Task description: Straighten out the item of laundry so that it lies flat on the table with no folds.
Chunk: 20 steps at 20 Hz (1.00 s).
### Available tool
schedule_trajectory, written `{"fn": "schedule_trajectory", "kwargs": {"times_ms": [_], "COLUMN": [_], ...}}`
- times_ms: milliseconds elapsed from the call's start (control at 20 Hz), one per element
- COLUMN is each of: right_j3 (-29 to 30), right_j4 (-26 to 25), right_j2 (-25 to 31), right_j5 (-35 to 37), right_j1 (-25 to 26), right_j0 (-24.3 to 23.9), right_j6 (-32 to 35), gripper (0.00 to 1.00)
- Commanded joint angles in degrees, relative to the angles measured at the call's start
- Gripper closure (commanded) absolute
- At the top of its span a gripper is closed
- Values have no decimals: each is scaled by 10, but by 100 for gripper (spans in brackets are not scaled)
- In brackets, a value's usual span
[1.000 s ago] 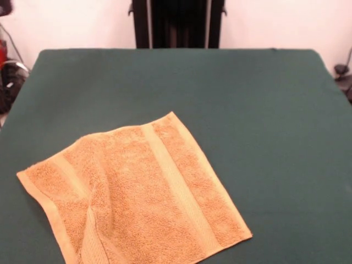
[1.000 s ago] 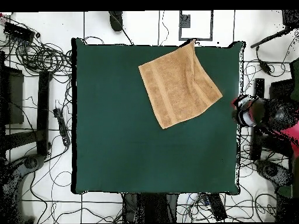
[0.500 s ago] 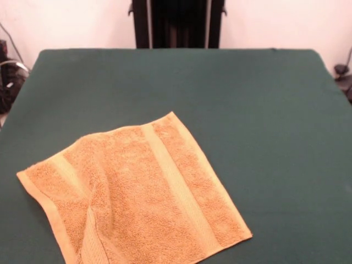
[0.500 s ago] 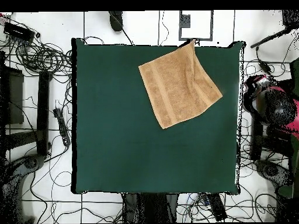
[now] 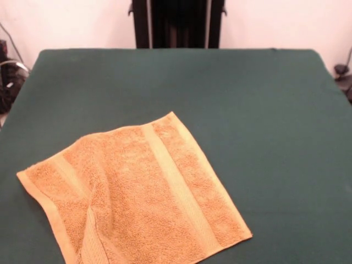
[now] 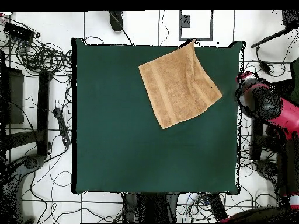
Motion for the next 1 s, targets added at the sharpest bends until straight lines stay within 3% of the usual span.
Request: {"fn": "schedule_trajectory", "kwargs": {"times_ms": [50, 450, 1000], "right_j3": [29, -11, 5], "right_j4": [25, -5, 1], "right_j2": [67, -31, -40], "right_j5": [118, 213, 224], "right_j1": [9, -25, -30], "right_j0": [54, 128, 144], "right_j6": [-93, -31, -26], "gripper": [0, 0, 0]}}
